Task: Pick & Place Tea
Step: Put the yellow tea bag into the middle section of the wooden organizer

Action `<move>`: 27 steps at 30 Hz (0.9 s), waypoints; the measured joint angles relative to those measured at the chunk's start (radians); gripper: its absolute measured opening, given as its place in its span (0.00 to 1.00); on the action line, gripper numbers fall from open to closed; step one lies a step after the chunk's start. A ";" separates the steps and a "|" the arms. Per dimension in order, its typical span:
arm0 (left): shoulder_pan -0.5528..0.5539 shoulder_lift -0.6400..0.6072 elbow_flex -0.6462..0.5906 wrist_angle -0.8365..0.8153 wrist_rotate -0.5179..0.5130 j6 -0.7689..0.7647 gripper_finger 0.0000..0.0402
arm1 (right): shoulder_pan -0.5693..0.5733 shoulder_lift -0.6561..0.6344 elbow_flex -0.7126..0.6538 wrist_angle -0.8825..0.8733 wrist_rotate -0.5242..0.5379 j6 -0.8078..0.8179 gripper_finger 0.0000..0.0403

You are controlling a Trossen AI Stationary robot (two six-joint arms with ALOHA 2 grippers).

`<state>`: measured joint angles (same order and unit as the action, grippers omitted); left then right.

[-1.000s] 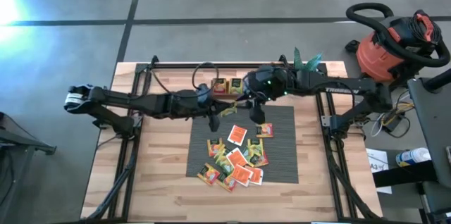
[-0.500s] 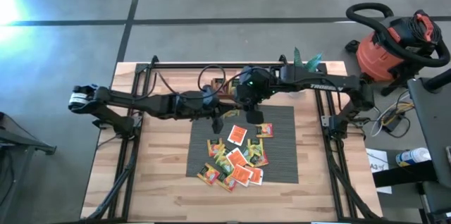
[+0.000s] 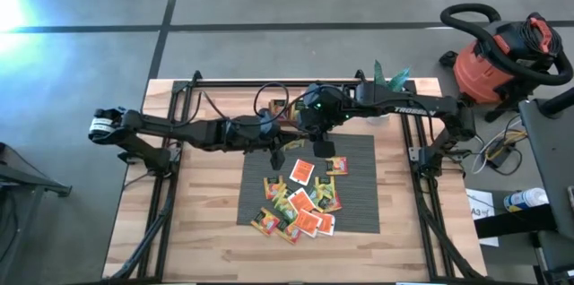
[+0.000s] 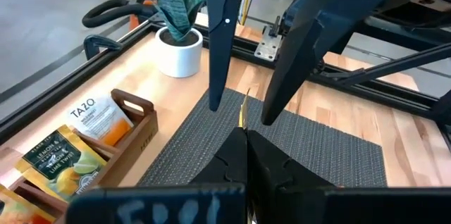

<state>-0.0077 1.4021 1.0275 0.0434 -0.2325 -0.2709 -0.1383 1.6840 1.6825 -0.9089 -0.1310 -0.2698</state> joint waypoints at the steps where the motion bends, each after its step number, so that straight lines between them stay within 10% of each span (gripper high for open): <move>1: 0.001 0.000 0.000 0.001 0.002 0.001 0.00 | 0.000 0.000 0.000 0.000 0.000 -0.001 0.28; 27: 0.004 0.007 0.000 -0.002 0.007 0.009 0.00 | 0.000 0.032 -0.002 0.001 0.000 0.003 0.13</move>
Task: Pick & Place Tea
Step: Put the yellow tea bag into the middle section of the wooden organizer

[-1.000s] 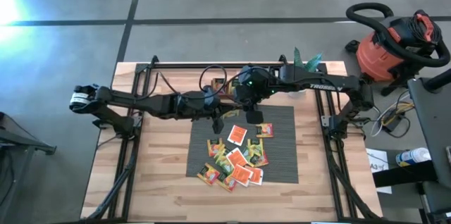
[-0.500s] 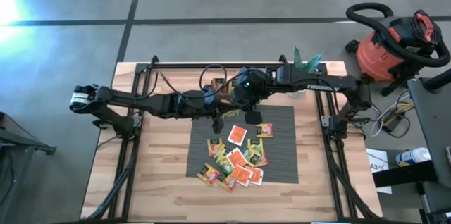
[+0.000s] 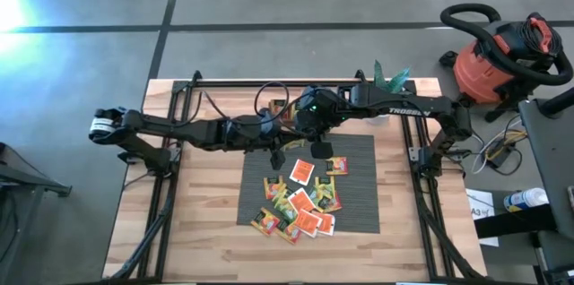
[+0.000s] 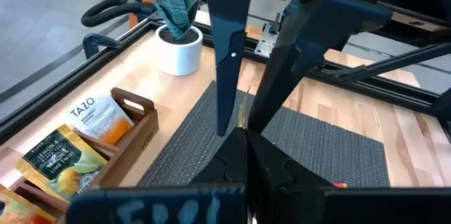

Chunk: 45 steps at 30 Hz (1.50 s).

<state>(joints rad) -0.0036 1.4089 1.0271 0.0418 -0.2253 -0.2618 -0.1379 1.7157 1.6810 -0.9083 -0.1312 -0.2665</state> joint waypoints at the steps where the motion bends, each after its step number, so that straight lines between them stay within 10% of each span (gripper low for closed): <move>1: 0.000 0.001 0.000 0.000 0.000 0.000 0.00 | 0.000 0.000 0.000 -0.001 0.000 0.000 0.12; 23: -0.008 -0.003 -0.001 -0.154 -0.181 -0.241 0.16 | -0.094 0.004 -0.009 0.010 0.117 0.054 0.02; 45: -0.018 -0.006 -0.001 -0.260 -0.208 -0.292 0.16 | -0.325 0.286 -0.013 0.077 0.024 -0.058 0.02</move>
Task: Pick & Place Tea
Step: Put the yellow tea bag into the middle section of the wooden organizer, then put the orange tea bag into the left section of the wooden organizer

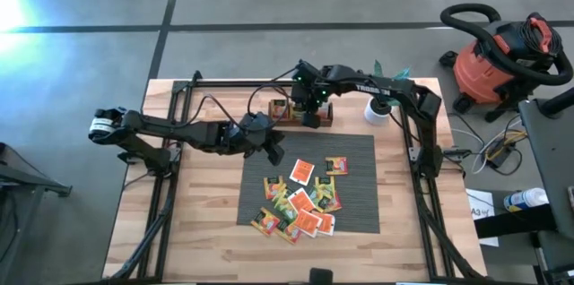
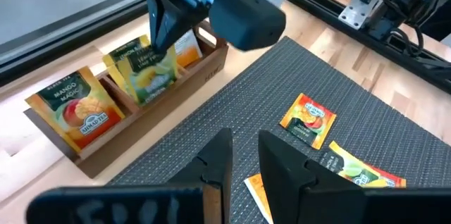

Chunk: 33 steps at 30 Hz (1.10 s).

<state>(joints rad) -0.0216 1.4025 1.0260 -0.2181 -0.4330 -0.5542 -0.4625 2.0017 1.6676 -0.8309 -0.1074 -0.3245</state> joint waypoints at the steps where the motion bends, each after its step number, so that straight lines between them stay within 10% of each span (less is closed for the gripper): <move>1: 0.000 0.000 0.000 -0.003 -0.006 -0.003 0.16 | -0.003 0.008 0.000 -0.001 0.000 -0.001 0.02; 15: -0.001 0.000 0.000 -0.025 -0.011 -0.062 0.16 | -0.020 0.029 -0.007 0.000 0.002 -0.033 0.04; 33: -0.003 0.000 0.000 -0.042 -0.010 -0.079 0.16 | -0.017 -0.045 -0.021 -0.029 0.082 0.016 0.36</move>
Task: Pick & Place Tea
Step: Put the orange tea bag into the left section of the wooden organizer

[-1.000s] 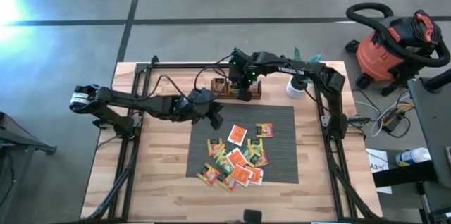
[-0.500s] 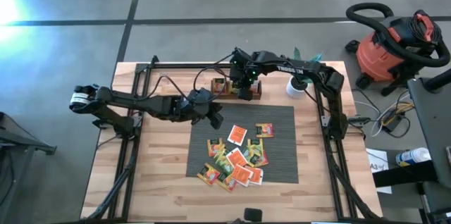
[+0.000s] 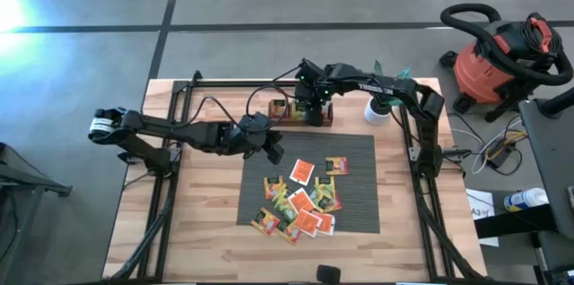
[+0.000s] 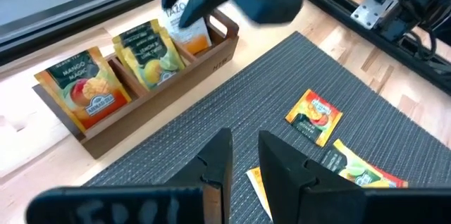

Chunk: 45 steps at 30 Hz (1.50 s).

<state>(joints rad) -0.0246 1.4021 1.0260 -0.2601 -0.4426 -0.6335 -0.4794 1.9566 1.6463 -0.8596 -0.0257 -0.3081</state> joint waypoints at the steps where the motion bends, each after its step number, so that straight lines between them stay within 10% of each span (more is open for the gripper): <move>1: 0.000 0.000 0.000 -0.005 0.003 0.000 0.16 | 0.001 -0.015 0.000 -0.003 -0.001 0.015 0.36; 27: -0.007 0.000 -0.043 -0.228 0.059 0.065 0.16 | 0.364 -0.229 -0.234 -0.205 -0.076 0.395 0.27; 45: -0.029 0.004 -0.175 0.124 0.340 0.146 0.16 | 0.610 -0.525 -0.637 -0.023 0.160 1.512 0.25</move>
<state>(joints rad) -0.0534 1.4059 0.8513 -0.1360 -0.1025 -0.4878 0.1305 1.4319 1.0094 -0.8825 0.1346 1.2043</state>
